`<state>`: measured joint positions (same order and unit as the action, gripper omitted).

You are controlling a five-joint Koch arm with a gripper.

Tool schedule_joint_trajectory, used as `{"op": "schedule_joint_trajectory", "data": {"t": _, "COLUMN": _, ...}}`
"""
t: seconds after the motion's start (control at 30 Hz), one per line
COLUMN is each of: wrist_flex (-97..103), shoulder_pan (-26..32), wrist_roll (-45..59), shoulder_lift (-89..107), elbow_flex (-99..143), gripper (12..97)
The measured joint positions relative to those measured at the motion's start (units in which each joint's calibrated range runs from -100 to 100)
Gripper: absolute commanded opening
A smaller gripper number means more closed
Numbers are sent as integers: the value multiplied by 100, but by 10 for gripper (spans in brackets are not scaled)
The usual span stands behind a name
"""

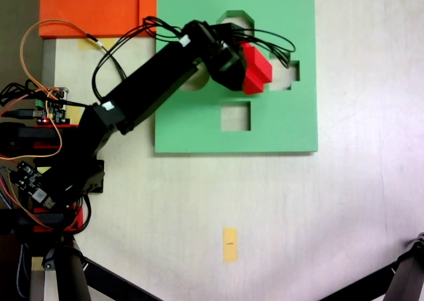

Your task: Put the cross columnar block into the corresponding hole

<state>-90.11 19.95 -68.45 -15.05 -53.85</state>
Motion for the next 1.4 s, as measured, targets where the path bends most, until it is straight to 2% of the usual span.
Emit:
{"op": "schedule_joint_trajectory", "data": {"t": 0.33, "wrist_flex": 538, "shoulder_pan": -249, "wrist_roll": -20, "shoulder_lift": -506, "elbow_flex": -137, "gripper": 400}}
{"op": "schedule_joint_trajectory", "data": {"t": 0.73, "wrist_flex": 950, "shoulder_pan": -278, "wrist_roll": 269, "shoulder_lift": -1313, "elbow_flex": -1107, "gripper": 417}}
{"op": "schedule_joint_trajectory", "data": {"t": 1.4, "wrist_flex": 1057, "shoulder_pan": -230, "wrist_roll": 547, "shoulder_lift": -1436, "elbow_flex": -1587, "gripper": 448}}
